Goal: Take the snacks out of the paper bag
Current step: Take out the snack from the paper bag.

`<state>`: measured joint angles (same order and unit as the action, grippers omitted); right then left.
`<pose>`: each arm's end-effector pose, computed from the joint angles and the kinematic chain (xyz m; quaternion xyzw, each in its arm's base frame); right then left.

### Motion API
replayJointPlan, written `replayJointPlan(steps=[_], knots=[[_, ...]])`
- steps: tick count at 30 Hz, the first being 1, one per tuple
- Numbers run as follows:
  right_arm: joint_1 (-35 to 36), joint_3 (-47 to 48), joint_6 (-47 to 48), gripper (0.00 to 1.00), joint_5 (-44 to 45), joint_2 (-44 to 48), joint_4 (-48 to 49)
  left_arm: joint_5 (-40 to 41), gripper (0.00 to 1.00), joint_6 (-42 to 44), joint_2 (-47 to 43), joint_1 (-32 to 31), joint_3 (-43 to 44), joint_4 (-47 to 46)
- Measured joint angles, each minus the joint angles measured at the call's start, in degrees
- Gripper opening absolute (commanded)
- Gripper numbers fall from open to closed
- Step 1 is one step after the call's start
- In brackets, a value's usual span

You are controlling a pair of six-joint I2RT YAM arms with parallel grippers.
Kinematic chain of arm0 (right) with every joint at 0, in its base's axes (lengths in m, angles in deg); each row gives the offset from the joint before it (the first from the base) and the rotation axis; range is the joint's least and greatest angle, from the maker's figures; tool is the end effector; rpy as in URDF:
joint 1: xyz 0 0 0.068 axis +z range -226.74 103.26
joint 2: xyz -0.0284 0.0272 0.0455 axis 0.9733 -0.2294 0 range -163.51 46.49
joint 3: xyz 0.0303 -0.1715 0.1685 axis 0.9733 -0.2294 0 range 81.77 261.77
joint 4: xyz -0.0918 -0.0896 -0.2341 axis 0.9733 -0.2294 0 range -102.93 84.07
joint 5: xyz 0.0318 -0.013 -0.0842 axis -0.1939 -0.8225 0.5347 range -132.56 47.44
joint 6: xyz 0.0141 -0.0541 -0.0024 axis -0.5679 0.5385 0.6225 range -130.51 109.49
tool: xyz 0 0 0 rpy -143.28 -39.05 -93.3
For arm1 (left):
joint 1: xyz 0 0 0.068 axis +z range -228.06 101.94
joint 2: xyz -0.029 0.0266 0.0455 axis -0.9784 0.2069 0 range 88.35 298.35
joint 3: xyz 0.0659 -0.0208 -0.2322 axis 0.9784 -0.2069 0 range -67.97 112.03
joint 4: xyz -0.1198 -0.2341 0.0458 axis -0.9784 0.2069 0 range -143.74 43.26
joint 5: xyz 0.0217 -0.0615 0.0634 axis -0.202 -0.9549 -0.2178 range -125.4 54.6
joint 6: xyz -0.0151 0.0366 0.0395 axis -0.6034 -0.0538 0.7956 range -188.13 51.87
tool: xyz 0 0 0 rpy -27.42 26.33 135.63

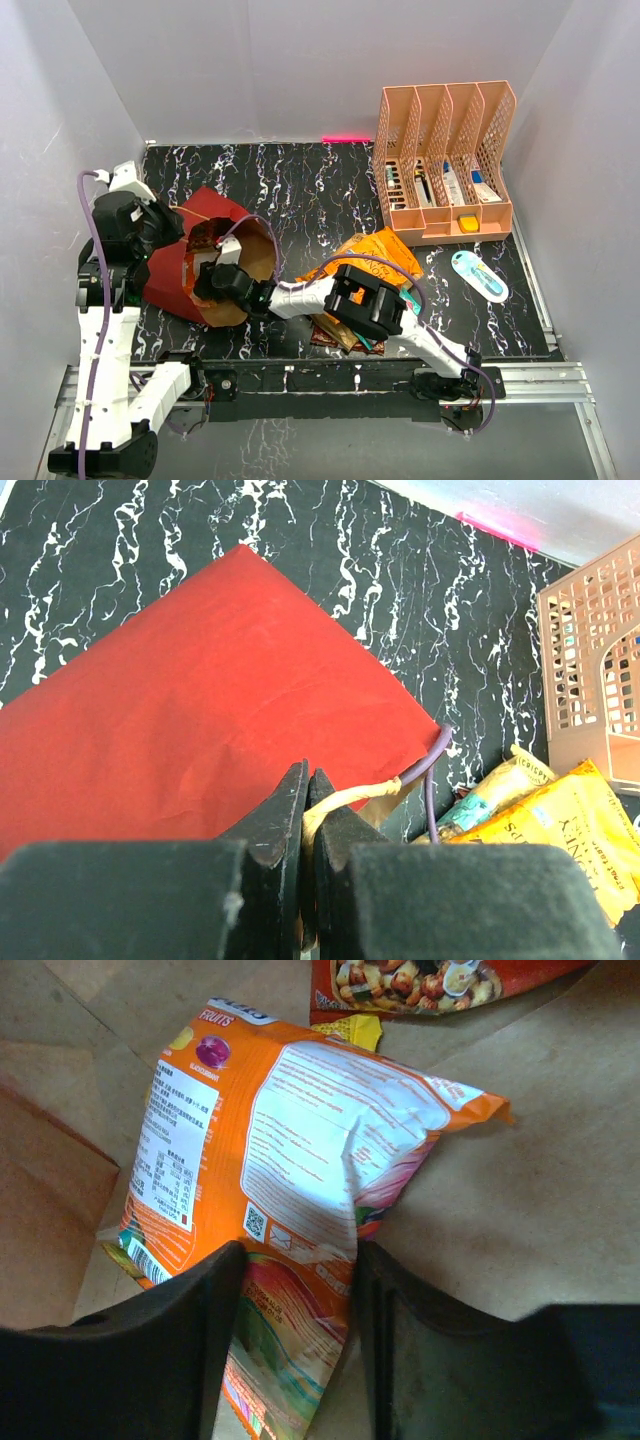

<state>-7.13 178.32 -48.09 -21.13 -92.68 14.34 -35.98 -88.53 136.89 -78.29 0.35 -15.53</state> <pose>0.1954 0.4850 0.0979 -0.1257 0.8131 0.3486 0.4489 0.1888 -0.0012 0.3934 -0.1391 0.7992 -0.1087 0.5745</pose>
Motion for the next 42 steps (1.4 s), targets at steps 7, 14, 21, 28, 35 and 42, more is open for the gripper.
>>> replayJointPlan(steps=[7, 14, 21, 28, 35, 42], knots=[[-0.4, 1.4, 2.7, 0.15, -2.3, -0.2, 0.5, 1.0, 0.00, 0.3, -0.7, 0.0, -2.2, 0.2], [-0.3, 0.0, 5.9, 0.07, -3.9, 2.3, 0.8, 4.0, 0.00, 1.7, -0.8, 0.0, -2.9, 0.5], [0.3, -5.7, 8.9, 0.07, -4.3, 10.1, 0.7, 11.6, 0.00, 2.1, -2.1, 0.0, -6.0, 1.0], [1.9, -13.2, 13.7, 0.07, -1.1, 19.3, 0.0, 19.4, 0.00, 3.3, -1.4, 0.0, -6.3, 2.2], [2.3, -24.3, 22.6, 0.07, -0.3, 32.3, -1.3, 23.9, 0.00, 2.6, -1.0, 0.0, -6.3, 3.8], [2.0, -36.7, 29.4, 0.07, -3.2, 52.0, -1.0, 24.3, 0.00, -1.0, -1.0, 0.0, -6.3, 4.8]])
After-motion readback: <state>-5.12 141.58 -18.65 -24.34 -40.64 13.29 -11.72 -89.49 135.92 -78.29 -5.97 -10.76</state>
